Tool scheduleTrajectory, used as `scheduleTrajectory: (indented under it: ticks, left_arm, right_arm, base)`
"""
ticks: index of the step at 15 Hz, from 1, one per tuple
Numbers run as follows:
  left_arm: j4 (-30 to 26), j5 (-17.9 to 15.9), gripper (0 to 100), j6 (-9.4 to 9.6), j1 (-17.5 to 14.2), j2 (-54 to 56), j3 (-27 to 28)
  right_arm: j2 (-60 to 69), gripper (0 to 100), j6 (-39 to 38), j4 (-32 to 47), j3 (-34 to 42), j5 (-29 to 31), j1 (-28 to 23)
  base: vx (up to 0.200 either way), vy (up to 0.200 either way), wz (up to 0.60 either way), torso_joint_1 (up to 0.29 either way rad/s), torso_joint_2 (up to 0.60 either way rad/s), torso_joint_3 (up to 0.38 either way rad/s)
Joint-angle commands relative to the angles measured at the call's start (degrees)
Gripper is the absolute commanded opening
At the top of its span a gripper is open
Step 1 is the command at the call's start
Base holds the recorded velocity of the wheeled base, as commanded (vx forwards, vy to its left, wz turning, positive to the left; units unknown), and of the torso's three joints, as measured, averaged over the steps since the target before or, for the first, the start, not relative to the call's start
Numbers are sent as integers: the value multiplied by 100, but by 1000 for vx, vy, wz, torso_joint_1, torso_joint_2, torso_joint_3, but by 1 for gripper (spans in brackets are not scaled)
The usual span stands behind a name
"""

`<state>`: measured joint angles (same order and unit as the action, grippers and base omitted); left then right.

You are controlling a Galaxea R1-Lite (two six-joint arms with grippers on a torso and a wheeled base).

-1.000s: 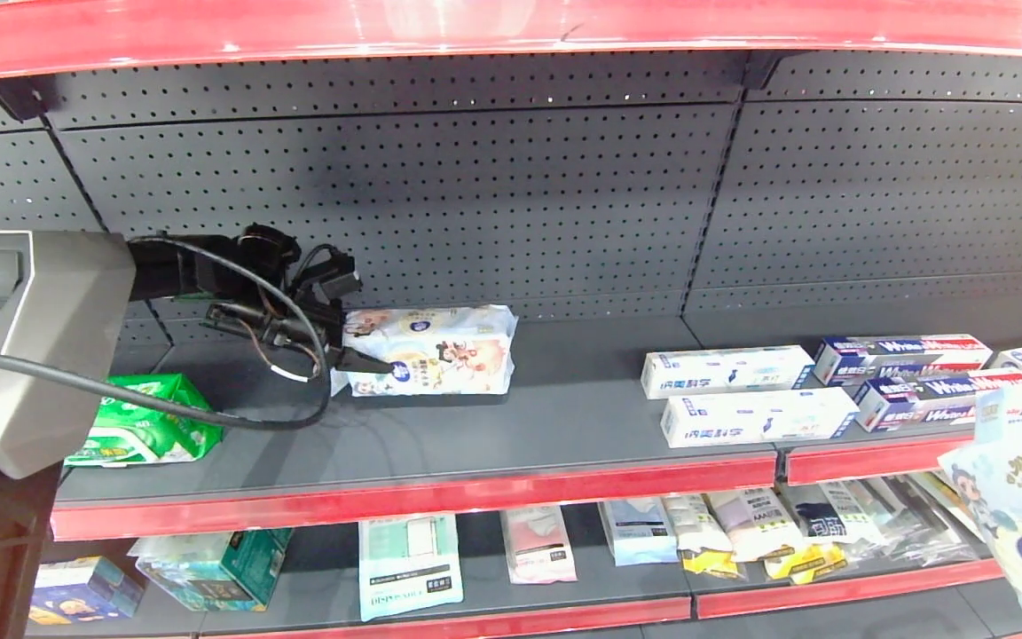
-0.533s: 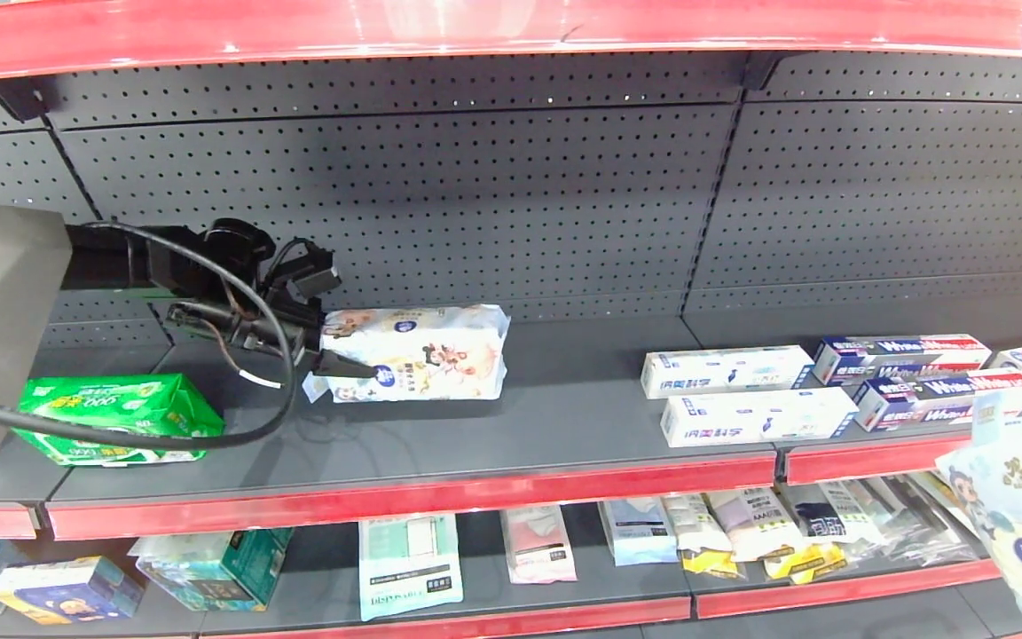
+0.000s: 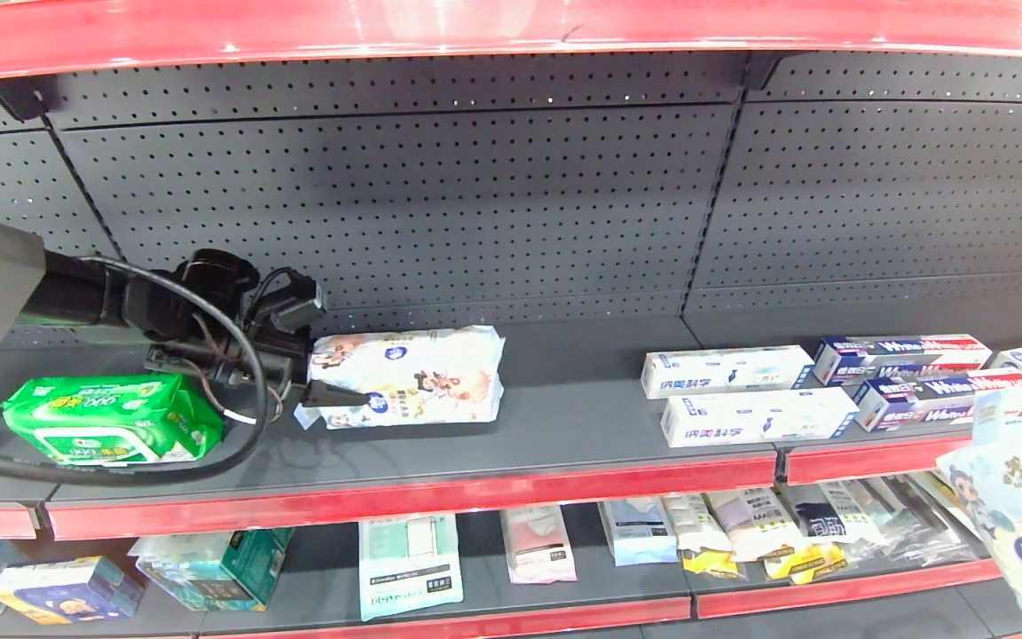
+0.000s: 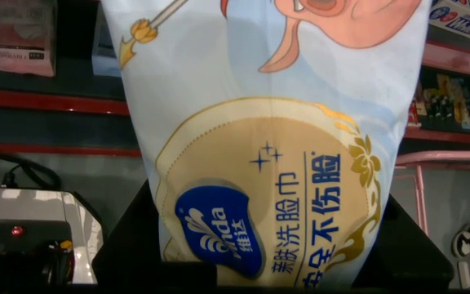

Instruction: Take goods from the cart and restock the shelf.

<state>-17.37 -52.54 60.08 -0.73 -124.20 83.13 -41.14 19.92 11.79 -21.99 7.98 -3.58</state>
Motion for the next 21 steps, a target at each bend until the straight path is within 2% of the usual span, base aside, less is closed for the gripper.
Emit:
scheduleTrajectory:
  ticks: [1,4,10,21]
  left_arm:
    - [164,-11,0,83,-41,115,-315]
    - [173,-11,0,347,-76,150,-508]
    - [173,-2,0,575,-164,194,-833]
    - [480,130,0,602,-252,229,-1246]
  right_arm:
    - [1,0,3,-1,2,1,-2]
    - [-8,0,3,-1,2,10,-2]
    - [10,0,3,-1,11,10,-2]
    - [-17,0,3,-1,2,10,-2]
  base:
    - [0,0,0,0,0,0]
    - [0,0,0,0,0,0]
    - [0,0,0,0,0,0]
    - [0,0,0,0,0,0]
